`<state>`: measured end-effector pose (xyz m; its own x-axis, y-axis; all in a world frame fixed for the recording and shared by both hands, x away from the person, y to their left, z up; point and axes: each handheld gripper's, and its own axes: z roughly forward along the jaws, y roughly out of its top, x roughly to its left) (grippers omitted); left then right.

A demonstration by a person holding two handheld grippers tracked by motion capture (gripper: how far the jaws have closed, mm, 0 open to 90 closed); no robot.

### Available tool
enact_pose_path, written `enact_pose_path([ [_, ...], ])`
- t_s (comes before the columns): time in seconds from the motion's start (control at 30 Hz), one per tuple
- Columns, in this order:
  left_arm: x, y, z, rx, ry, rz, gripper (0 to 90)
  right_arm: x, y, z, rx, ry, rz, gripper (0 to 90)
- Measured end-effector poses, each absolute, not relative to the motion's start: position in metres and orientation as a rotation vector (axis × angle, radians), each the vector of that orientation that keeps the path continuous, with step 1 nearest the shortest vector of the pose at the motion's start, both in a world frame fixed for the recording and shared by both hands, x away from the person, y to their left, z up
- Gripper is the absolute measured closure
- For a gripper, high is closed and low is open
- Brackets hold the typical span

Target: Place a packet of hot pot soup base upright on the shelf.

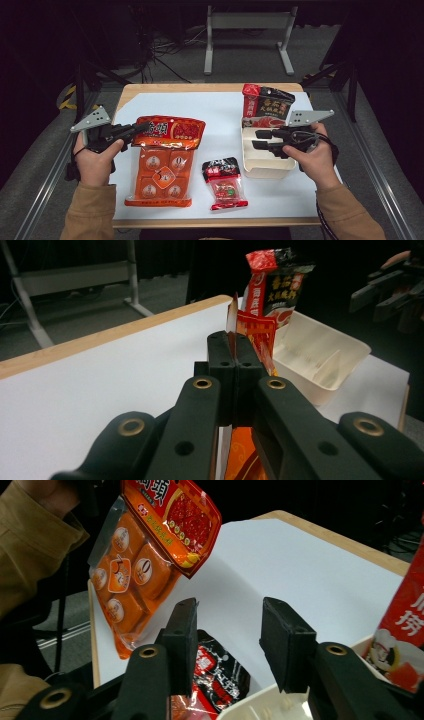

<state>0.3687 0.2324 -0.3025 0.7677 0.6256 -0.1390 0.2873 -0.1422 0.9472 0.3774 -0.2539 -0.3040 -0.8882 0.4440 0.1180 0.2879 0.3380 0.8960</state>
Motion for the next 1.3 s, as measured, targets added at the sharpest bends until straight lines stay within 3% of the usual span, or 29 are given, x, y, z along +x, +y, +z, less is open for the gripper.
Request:
enact_pose_path([
  [0.93,0.319,0.210,-0.261,1.744,0.470,0.343,90.0,0.376,-0.238,-0.304,0.612,2.447,1.656,57.6],
  [1.3,0.310,0.205,-0.255,1.753,0.430,0.413,90.0,0.377,-0.228,-0.307,0.576,2.464,1.687,57.6],
])
